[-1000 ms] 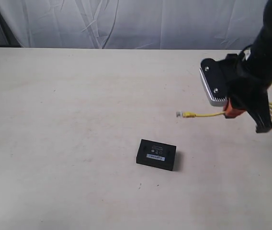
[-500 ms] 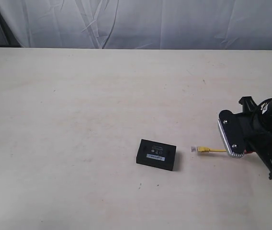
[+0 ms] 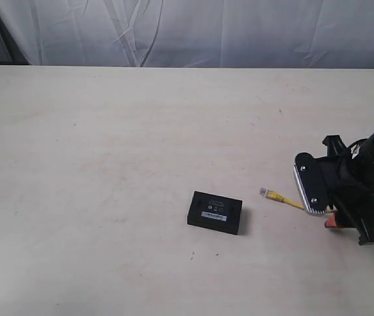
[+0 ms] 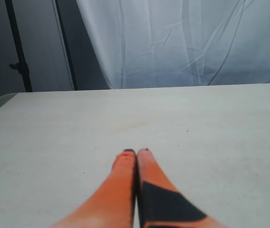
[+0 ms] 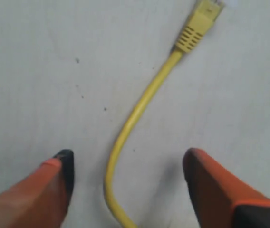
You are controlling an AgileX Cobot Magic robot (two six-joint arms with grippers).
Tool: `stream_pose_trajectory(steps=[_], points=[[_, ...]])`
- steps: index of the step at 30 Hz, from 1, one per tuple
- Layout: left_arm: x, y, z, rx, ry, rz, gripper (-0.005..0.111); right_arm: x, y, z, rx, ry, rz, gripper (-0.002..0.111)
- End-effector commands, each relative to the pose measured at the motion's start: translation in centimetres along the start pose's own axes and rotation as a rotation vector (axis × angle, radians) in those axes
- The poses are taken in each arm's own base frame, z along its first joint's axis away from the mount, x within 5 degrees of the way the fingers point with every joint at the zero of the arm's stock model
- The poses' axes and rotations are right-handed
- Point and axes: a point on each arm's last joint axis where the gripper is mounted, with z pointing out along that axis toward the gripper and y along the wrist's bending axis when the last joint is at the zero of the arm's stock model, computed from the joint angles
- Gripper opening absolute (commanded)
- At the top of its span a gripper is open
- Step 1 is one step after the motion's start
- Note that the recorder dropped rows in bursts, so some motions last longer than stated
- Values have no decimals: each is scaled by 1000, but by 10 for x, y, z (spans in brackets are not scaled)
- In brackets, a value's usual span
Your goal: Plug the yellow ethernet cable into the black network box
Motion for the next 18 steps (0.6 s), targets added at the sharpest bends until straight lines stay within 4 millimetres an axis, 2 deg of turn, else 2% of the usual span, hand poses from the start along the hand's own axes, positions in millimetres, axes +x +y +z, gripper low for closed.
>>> stream_pose_trajectory(steps=[1,3,5,8,10,11,13,14,17,18], points=[[-8,0,-1,5,-108,-16,0,-3,-5,-19,91,-17,18,69],[-15,0,-2,5,-182,-34,0,-7,-6,-29,130,-67,113,69],[-20,0,-3,18,-234,-181,0,-14,-8,-40,156,-157,287,69],[-22,1,-3,25,-262,-296,0,-24,-12,-53,177,-314,601,68],[-22,2,-3,31,-262,-377,0,-29,-14,-58,160,-399,797,55],[-22,2,-3,35,-261,-424,0,-31,-14,-59,141,-422,839,44],[-23,3,-3,39,-270,-505,0,-34,-11,-60,88,-448,870,8],[-23,3,-4,41,-273,-553,0,-35,-10,-61,68,-457,886,1],[-22,2,-3,78,-233,-785,0,-36,-11,-62,75,-480,940,-1],[-29,0,-6,105,-226,-846,0,-36,-14,-63,95,-496,975,-1]])
